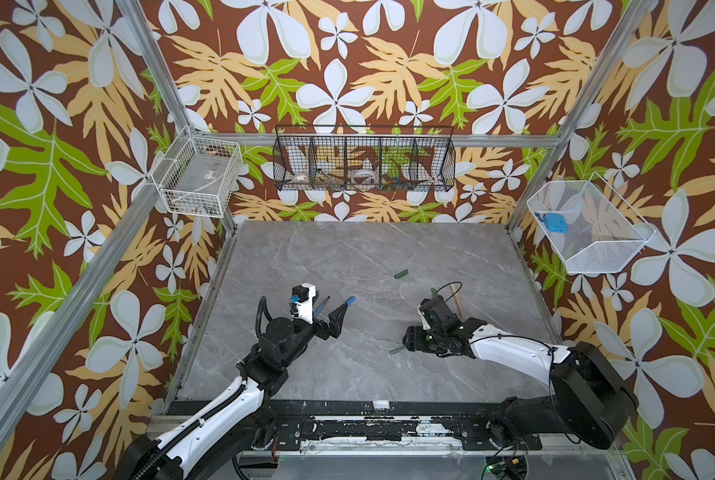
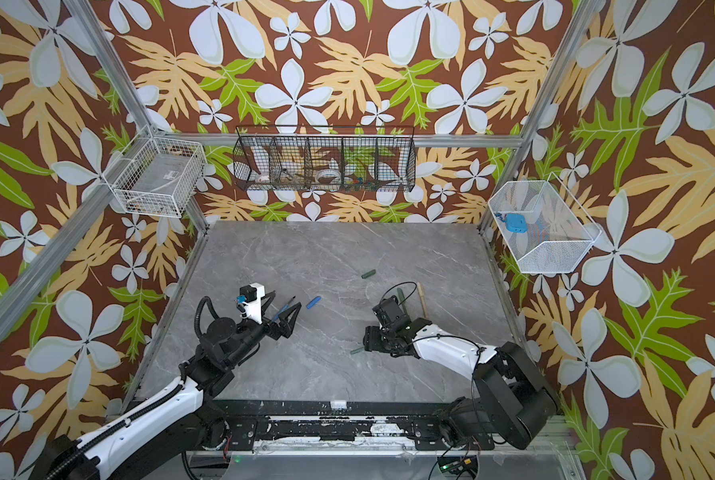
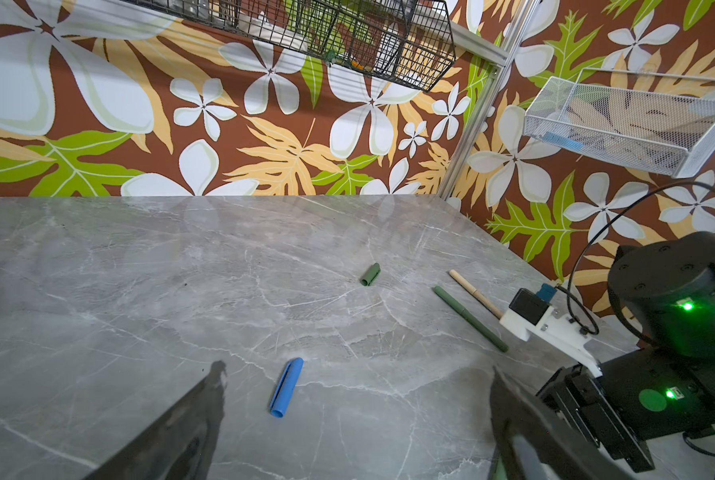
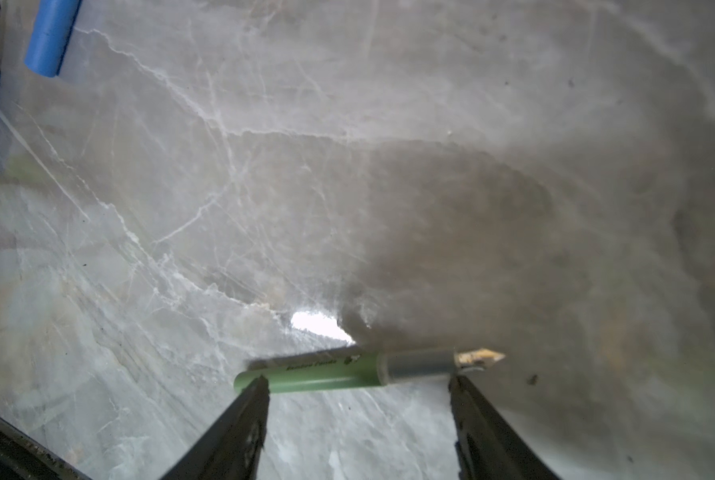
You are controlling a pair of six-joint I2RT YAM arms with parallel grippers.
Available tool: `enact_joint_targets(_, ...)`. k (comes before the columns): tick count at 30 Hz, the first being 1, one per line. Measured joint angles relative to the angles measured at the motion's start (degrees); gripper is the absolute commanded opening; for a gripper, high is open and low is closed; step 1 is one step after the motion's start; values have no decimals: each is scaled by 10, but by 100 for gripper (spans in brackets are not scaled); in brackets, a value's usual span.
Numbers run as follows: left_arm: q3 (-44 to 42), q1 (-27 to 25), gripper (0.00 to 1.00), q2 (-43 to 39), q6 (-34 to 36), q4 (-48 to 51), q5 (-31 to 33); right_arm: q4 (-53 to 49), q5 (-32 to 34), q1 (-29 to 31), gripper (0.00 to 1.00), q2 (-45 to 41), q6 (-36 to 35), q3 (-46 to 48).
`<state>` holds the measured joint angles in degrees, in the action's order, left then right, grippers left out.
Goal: Insert the pens into the pen caps
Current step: 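Grasp the light green pen with the right gripper and tilt it nib up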
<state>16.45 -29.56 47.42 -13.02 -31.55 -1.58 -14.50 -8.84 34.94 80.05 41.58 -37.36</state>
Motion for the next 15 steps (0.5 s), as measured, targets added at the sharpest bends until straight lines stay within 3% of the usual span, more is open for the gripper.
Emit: enact_joint_targets(15, 0, 0, 100, 3, 0, 0, 0, 31, 4, -7, 67, 83, -32, -51)
